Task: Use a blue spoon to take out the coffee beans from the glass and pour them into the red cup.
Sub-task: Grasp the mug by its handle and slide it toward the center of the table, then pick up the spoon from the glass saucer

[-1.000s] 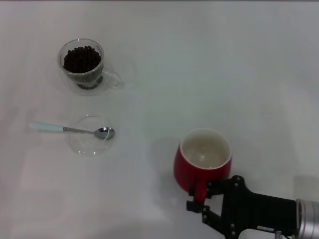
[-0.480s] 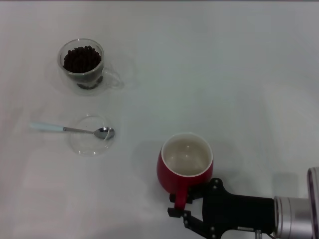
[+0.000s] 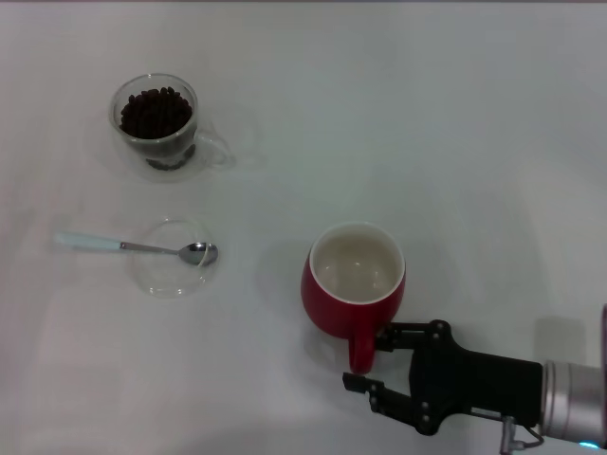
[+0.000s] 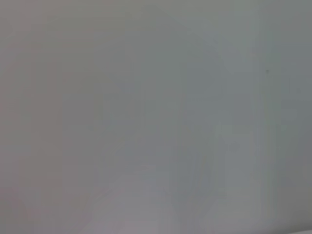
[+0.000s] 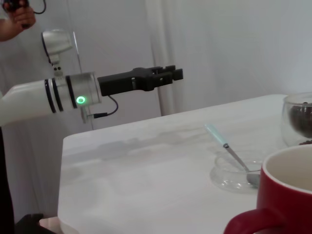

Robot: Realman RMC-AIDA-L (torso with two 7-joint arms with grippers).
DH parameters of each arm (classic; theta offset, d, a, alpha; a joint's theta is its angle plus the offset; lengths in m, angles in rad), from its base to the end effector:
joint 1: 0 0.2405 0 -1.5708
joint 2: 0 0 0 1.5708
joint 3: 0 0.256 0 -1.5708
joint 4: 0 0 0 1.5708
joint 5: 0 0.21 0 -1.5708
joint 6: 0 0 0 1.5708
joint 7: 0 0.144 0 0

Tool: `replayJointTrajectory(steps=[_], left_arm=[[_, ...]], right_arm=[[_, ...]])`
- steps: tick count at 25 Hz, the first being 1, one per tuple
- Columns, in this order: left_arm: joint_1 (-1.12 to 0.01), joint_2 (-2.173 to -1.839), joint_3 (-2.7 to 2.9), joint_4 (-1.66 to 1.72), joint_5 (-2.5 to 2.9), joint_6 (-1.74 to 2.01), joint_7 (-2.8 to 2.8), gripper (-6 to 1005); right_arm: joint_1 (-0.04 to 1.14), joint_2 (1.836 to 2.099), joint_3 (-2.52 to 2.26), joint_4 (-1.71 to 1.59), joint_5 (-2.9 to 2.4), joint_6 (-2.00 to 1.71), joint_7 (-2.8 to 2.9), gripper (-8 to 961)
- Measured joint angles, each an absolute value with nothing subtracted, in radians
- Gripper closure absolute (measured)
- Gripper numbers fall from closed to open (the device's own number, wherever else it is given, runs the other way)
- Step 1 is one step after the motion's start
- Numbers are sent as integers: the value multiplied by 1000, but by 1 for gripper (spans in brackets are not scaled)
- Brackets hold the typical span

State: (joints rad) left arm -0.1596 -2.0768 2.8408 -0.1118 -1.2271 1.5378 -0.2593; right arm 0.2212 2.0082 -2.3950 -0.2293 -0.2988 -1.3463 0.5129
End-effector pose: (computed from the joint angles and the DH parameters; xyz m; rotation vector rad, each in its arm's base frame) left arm -0.3965 0.2022 0.0252 -1.6100 -0.4464 -0.5891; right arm 0.3187 0.1698 -0.1037 -2.7160 0.4506 0.7790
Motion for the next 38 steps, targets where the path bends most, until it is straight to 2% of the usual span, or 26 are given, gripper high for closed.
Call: replayJointTrajectory(steps=[6,11,15,21,26,32,38], left_arm=[[-165,-2075,2837,-116,-1229,1529,-259,529],[-169,-2075,2834,-113,-1233,1522,-262,528],[-164,-2076,2838,-94,-1231,1525,-291,528],[-125,-2076,2842,24,-1209,1537,-452,528],[-104,-2075,2842,48,-1110,1552,-827,525],[-118,-2072,2843,-23,-990,1517,-1370,522],[-134,-2071,2843,-28,-898,1454,-1596,519]], right_arm=[[212,2005,-2385,-179,-298,-1436,514,490],[209,2003,-2344,-89,-297,-1542,508,384],[210,1993,-2284,7,-297,-1642,506,383],[209,1944,-2180,88,-297,-1768,501,386],[212,1909,-2134,100,-286,-1822,500,388],[244,1900,-2131,100,-274,-1824,492,390],[257,1897,-2130,101,-273,-1818,478,390]])
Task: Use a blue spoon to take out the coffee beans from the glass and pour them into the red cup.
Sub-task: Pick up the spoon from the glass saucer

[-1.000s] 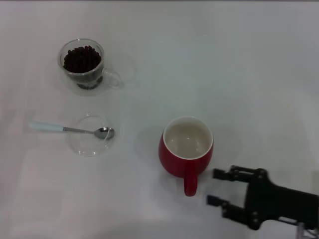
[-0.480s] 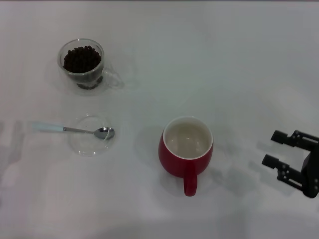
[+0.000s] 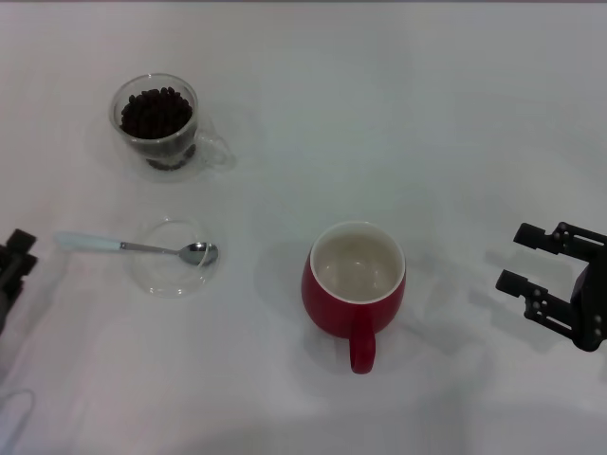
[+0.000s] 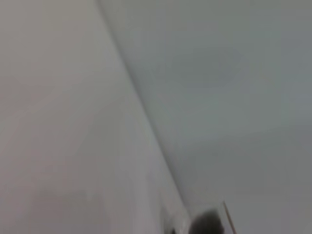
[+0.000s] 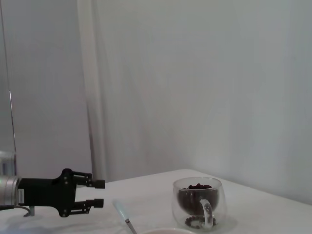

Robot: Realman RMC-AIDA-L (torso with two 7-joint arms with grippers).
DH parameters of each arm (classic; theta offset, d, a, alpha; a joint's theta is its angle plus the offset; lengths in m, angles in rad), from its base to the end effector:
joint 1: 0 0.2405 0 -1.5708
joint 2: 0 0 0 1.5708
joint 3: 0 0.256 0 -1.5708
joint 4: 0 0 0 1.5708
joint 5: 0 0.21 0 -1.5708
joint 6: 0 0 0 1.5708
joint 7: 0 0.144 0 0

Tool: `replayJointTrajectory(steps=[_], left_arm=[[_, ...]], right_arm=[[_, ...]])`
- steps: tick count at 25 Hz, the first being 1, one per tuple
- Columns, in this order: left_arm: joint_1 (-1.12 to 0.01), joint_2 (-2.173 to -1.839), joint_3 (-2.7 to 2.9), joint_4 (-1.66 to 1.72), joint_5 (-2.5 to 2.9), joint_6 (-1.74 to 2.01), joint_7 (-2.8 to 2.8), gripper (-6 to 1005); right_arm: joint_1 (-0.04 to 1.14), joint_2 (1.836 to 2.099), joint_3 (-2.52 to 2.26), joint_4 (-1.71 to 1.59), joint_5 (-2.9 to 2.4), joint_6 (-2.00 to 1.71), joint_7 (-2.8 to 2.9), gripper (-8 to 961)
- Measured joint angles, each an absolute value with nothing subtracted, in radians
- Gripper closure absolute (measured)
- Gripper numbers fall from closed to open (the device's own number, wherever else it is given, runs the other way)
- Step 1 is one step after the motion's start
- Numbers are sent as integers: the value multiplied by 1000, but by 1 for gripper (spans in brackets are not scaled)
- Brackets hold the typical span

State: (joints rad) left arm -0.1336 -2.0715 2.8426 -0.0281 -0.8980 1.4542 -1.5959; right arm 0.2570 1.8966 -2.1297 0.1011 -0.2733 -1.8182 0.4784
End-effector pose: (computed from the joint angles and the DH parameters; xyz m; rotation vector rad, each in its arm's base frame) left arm -0.3824 0.1838 -0.0328 -1.3524 -1.8281 -1.3776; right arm 0.3574 0.1751 0.0100 -2.4297 0.3914 0.9197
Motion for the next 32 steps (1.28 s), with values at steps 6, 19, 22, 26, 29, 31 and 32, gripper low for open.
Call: replayJointTrajectory(steps=[6,19,22,26,29,31,32], left_arm=[[-171,-2070,2842,-30,-848,1442,-1649,521],[-261,-2072,2842,-39,-737,1343,-1705,524],[-261,-2074,2837,-40,-740,1342,-1679,525],[-254,-2076,2832,-40,-762,1342,-1640,526],[-254,-2075,2832,-40,-770,1342,-1622,526],[-259,-2073,2831,-41,-770,1342,-1616,527],[-261,-2072,2832,-42,-770,1342,-1615,527]], right_arm=[[255,1903,-2129,101,-273,-1826,458,390],[246,1909,-2129,101,-273,-1849,451,391],[245,1909,-2129,101,-266,-1849,451,391],[243,1909,-2129,101,-258,-1850,451,391],[242,1908,-2129,101,-258,-1850,451,391],[243,1908,-2129,101,-257,-1850,452,391],[243,1908,-2129,101,-257,-1850,453,391]])
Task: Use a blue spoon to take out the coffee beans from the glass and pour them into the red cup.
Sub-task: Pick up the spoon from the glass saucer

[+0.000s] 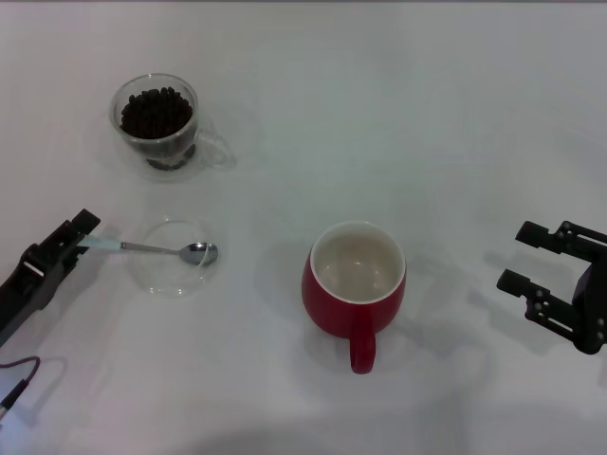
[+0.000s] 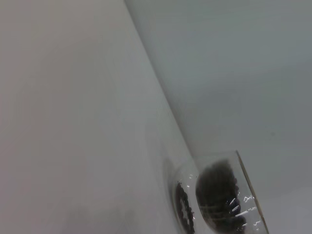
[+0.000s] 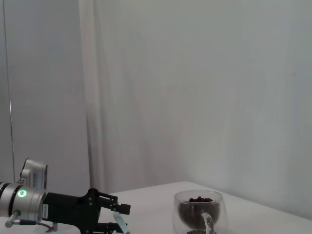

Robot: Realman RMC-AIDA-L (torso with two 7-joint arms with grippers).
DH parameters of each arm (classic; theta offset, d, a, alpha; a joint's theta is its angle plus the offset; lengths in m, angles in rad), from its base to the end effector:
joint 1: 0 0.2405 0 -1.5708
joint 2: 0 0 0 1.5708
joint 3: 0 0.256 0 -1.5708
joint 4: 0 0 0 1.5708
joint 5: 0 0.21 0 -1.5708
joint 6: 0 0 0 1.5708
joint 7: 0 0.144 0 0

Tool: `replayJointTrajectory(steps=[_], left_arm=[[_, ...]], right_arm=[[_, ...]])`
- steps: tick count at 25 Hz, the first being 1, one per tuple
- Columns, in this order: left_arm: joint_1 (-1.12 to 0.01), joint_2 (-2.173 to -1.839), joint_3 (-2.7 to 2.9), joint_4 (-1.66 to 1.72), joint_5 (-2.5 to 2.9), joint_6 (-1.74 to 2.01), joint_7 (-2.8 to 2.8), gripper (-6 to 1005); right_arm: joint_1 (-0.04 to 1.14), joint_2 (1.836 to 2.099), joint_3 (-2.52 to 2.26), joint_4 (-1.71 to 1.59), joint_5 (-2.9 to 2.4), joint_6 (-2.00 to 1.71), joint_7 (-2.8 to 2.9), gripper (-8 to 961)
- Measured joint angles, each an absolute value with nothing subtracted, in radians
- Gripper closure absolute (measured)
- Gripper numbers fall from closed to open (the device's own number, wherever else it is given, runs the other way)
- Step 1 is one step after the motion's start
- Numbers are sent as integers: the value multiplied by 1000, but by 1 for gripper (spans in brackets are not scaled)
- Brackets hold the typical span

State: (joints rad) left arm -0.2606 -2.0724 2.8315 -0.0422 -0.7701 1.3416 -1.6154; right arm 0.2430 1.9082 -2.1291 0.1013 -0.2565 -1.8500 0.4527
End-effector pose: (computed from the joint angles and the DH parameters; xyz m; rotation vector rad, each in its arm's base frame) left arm -0.3687 0.2231 -0.0505 -1.5363 -1.8761 -1.2400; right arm 0.3536 0.1698 0.0091 -2.4009 0.3634 0.9563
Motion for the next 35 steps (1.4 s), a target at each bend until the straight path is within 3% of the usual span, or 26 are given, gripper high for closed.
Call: replayJointTrajectory(steps=[21,26,35], left_arm=[[-270,-2077,2832,-47,-758,1307,-1573,662],[-259,-2077,2832,-46,-782,1313,-1541,775],[-268,-2070,2832,-60,-812,1382,-1464,852]], right_arm=[[232,1917,-2129,101,-247,-1850,452,391],[232,1917,-2129,101,-247,-1850,452,391],[233,1915,-2129,101,-247,-1850,452,391]])
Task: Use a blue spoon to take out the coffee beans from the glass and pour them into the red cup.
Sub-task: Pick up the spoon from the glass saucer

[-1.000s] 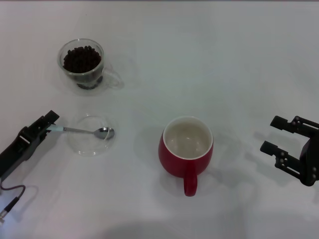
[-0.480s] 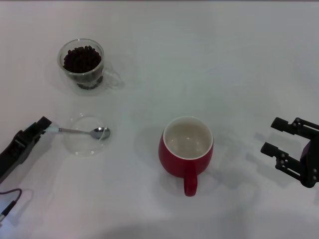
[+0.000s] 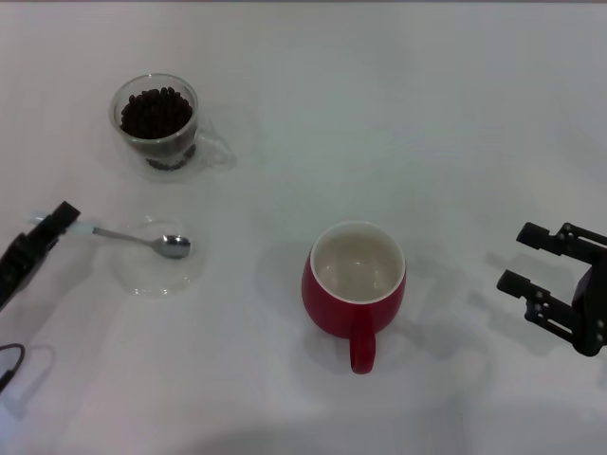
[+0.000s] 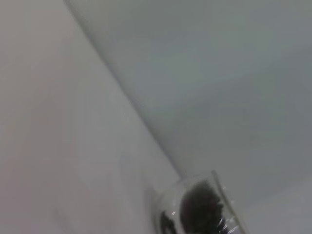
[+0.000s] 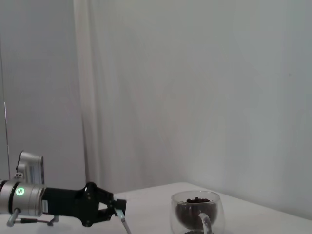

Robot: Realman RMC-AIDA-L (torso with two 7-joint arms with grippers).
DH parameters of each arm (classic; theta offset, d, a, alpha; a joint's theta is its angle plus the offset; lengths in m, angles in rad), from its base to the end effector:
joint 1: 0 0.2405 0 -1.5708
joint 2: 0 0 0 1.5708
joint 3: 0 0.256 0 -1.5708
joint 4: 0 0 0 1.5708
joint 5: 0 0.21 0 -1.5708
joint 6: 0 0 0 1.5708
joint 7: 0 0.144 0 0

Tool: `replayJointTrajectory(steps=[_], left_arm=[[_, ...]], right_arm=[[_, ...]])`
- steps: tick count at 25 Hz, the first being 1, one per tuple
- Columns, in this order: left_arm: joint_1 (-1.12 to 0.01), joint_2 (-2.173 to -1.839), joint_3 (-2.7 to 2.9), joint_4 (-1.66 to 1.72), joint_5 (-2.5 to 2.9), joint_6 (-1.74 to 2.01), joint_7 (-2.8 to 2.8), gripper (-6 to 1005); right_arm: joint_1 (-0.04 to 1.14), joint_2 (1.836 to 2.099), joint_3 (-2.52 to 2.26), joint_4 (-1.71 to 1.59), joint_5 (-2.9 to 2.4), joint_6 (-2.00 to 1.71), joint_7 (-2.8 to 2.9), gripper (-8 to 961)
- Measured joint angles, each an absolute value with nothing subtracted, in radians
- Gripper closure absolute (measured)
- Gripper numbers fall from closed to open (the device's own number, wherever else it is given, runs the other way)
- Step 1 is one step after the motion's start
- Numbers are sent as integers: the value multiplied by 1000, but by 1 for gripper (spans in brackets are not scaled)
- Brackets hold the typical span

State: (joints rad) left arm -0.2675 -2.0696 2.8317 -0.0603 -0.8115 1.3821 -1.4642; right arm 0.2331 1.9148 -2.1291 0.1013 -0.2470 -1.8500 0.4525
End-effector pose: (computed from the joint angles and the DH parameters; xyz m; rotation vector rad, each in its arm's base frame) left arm -0.3676 0.2283 -0.0398 -1.6291 -1.6782 -1.2238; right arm 0.3538 0.1670 0.0074 -2.3861 0.3765 0.9599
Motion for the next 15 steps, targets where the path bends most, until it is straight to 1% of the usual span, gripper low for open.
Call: replayJointTrajectory(steps=[10,12,15], left_arm=[[-306,-2063,2833,-203,-844,1555,-1461,869],[-324,-2054,2836,-233,-850,1594,-1463,869],[-356,-2023,2843,-274,-842,1653,-1470,869]], right_arm=[[238,1921,-2129,94,-247,-1860,425,392],[238,1923,-2129,94,-247,-1864,424,392],[241,1929,-2129,93,-247,-1873,415,392]])
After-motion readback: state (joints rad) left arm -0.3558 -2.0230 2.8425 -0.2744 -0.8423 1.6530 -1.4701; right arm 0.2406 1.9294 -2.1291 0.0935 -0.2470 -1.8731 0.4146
